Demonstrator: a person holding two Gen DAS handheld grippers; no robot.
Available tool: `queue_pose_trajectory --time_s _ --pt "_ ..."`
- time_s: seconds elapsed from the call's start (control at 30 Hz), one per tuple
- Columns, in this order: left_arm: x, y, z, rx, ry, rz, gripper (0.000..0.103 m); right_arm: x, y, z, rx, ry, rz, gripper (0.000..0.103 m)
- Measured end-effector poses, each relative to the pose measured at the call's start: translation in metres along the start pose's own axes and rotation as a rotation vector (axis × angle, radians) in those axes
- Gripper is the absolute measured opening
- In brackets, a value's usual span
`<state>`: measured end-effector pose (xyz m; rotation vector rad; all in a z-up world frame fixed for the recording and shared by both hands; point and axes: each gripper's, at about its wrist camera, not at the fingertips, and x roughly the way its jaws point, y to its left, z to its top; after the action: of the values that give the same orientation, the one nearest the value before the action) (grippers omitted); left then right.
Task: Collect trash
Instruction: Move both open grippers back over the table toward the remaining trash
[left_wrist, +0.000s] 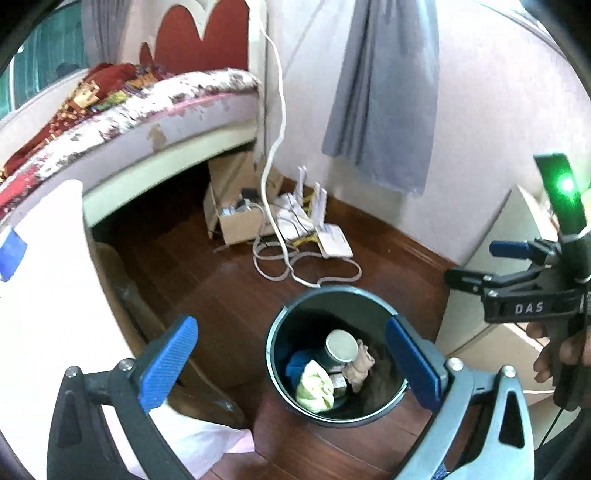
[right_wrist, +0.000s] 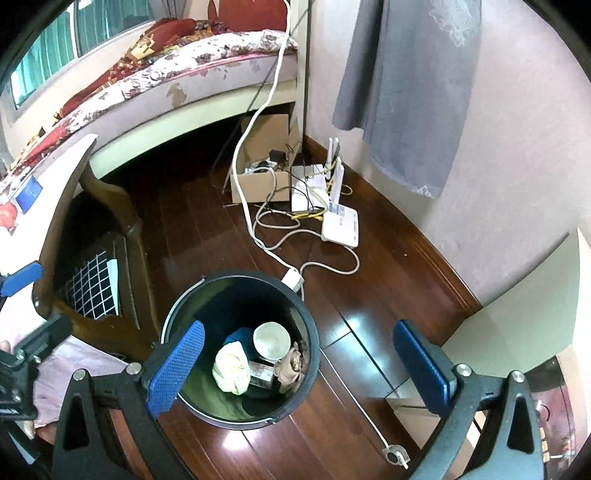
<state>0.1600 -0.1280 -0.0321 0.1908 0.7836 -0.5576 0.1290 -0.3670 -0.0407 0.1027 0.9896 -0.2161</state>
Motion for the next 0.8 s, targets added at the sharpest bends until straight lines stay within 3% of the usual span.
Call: queue_pose_trajectory --time_s 0.17,0.8 --pt "-0.027 0.032 -0.002 -0.032 -0.051 0.054 0.102 -0.011 0.032 0.012 -0.044 -0.031 0.037 0.103" --pt "-0.106 0.164 -0.039 -0.230 -0.103 0.274 0.102 -0.039 0.221 0.036 -0.299 -0.131 0.227 0.103"
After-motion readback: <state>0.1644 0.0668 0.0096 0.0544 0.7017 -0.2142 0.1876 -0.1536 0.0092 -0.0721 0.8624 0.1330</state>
